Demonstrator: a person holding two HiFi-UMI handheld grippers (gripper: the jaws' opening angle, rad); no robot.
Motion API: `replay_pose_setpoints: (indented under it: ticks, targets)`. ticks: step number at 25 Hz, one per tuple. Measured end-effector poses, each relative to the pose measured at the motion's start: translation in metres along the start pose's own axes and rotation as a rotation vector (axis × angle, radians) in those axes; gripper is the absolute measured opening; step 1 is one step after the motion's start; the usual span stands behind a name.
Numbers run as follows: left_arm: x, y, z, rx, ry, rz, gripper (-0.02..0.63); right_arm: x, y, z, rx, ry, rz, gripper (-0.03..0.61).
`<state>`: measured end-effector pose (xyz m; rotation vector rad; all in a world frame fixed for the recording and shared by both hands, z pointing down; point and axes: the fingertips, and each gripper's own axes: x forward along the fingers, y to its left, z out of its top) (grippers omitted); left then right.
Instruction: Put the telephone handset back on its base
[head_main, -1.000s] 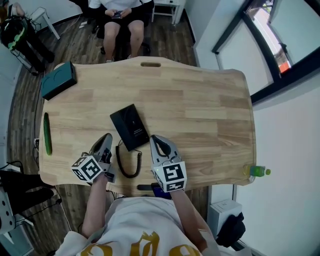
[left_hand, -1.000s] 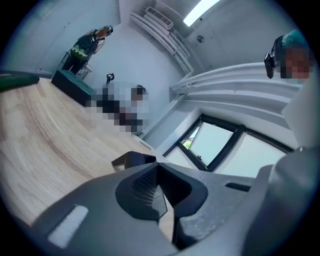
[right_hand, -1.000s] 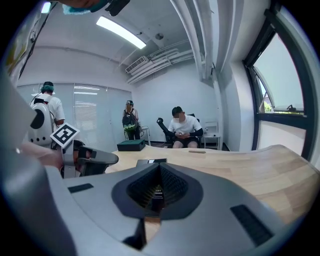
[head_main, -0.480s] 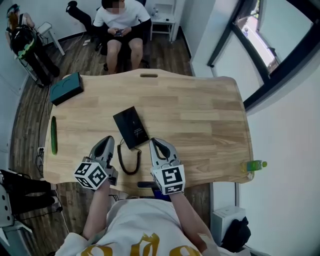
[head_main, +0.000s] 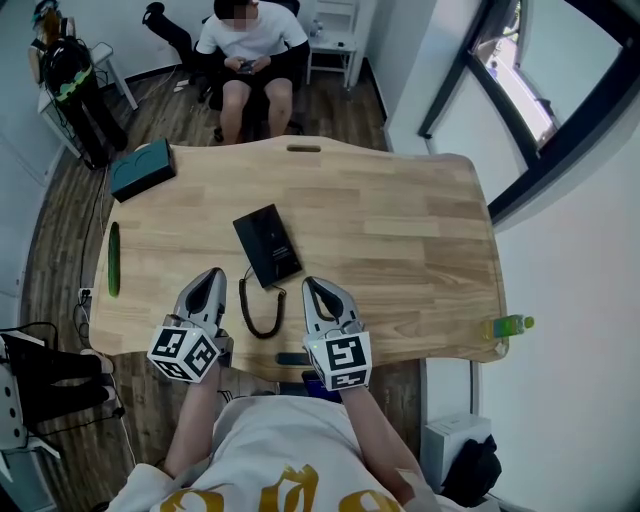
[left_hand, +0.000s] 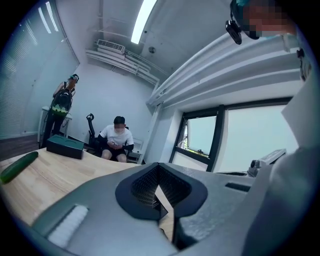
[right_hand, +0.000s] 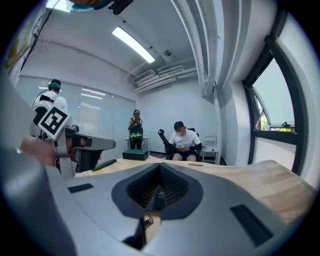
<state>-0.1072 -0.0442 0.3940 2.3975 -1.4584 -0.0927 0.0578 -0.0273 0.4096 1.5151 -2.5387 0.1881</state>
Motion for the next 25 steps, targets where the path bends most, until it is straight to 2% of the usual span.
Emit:
replay_pose_setpoints:
  ticks: [13,25]
  targets:
    - [0.0,0.015,-0.007,-0.001,0.006,0.037,0.002,0.006,-0.001,-0.003,0.007,0.008,0.003,0.005]
    - [0.007,0.024,-0.013,-0.036,0.028,0.024,0.002,0.024,-0.001,-0.002,0.014,0.021,0.018,0.005]
